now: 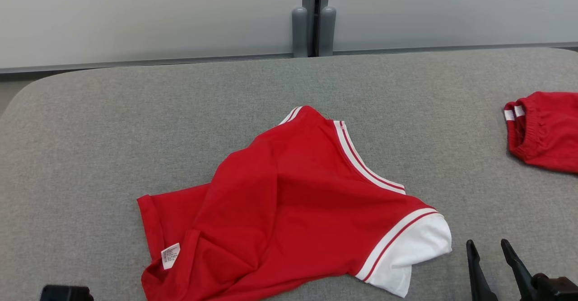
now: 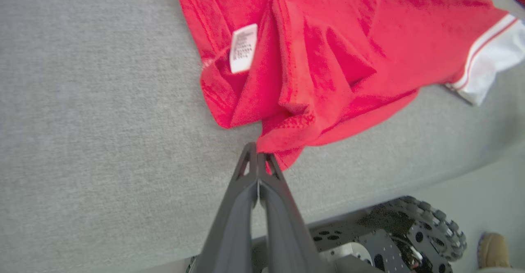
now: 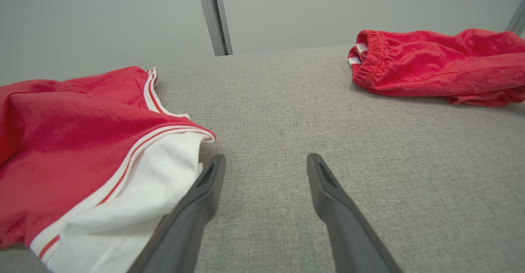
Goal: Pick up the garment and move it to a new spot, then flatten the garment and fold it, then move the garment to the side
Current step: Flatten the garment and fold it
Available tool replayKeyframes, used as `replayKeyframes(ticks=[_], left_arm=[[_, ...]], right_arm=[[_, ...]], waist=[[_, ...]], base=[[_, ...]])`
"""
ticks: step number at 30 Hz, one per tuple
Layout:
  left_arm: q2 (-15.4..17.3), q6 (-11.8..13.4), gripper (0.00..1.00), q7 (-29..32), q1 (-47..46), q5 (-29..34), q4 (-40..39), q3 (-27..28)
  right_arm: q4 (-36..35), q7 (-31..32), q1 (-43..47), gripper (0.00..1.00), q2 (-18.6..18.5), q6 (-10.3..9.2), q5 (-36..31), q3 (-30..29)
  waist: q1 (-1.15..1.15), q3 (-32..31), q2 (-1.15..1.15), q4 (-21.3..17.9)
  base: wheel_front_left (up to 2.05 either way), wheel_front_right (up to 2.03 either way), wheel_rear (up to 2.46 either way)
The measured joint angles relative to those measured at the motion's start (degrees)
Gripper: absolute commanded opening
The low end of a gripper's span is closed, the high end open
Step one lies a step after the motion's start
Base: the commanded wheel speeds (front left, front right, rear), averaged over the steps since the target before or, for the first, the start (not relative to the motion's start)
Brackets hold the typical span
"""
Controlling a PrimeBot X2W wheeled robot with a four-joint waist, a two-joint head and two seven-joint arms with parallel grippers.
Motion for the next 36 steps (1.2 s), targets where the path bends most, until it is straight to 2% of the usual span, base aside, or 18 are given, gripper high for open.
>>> replayKeyframes(ticks=[4,7,14,22,23,24,25,26,31,36], left_arm=[[-6.0,-2.4,0.00,-3.1,-4.5,-3.5,8.3,2.8],[-9.0,-3.9,0.00,-4.6,-7.6,-4.6,13.1,3.8],[-11.7,-6.2,0.00,-5.2,-13.2,-5.0,21.3,4.5],[-14.2,-7.5,0.00,-6.9,-16.9,-4.5,28.9,4.6],[-14.7,-7.5,0.06,-7.4,-17.3,-4.2,29.7,4.6],[-15.1,-7.5,0.36,-7.9,-17.6,-3.9,30.6,4.6],[-15.5,-7.5,0.78,-8.2,-17.8,-3.7,31.4,4.5],[-15.8,-7.3,1.00,-8.7,-17.8,-3.5,32.0,4.5],[-15.8,-6.1,1.00,-11.6,-16.4,-2.4,32.7,5.1],[-14.6,-3.5,1.00,-15.0,-11.4,-0.9,28.4,5.7]], right_arm=[[0.1,0.0,-1.0,1.00,0.0,0.00,0.0,0.6],[0.3,0.0,-1.2,1.00,0.0,0.00,-0.1,0.5],[0.5,0.0,-1.5,1.00,0.0,0.00,-0.2,0.3],[0.7,0.0,-2.2,1.00,0.0,0.00,-0.6,0.4],[0.8,0.0,-2.3,1.00,0.0,0.00,-0.6,0.4],[0.8,0.0,-2.3,1.00,0.0,0.00,-0.6,0.4],[1.0,0.0,-2.3,1.00,0.0,0.00,-0.7,0.5],[1.1,0.0,-2.3,1.00,0.0,0.00,-0.7,0.5],[1.2,0.0,-2.1,1.00,0.0,0.00,-1.0,0.5],[1.1,0.0,-1.0,1.00,0.0,0.00,-1.1,-0.2]], waist=[[0.00,1.1,0.00,-1.0],[0.00,1.9,0.00,-1.7],[0.00,2.9,0.00,-2.5],[0.00,2.8,0.00,-2.6],[0.00,2.8,0.00,-2.6],[0.00,2.7,0.00,-2.6],[0.00,2.6,0.00,-2.6],[0.00,2.5,0.00,-2.6],[0.00,1.9,0.00,-3.0],[0.00,0.8,0.00,-3.0]], base=[[0.00,0.00,0.00],[0.00,0.00,0.00],[0.00,0.00,0.00],[0.00,0.00,0.00],[0.00,0.00,0.00],[0.00,0.00,0.00],[0.00,0.00,0.00],[0.00,0.00,0.00],[0.00,0.00,0.00],[0.00,0.00,0.00]])
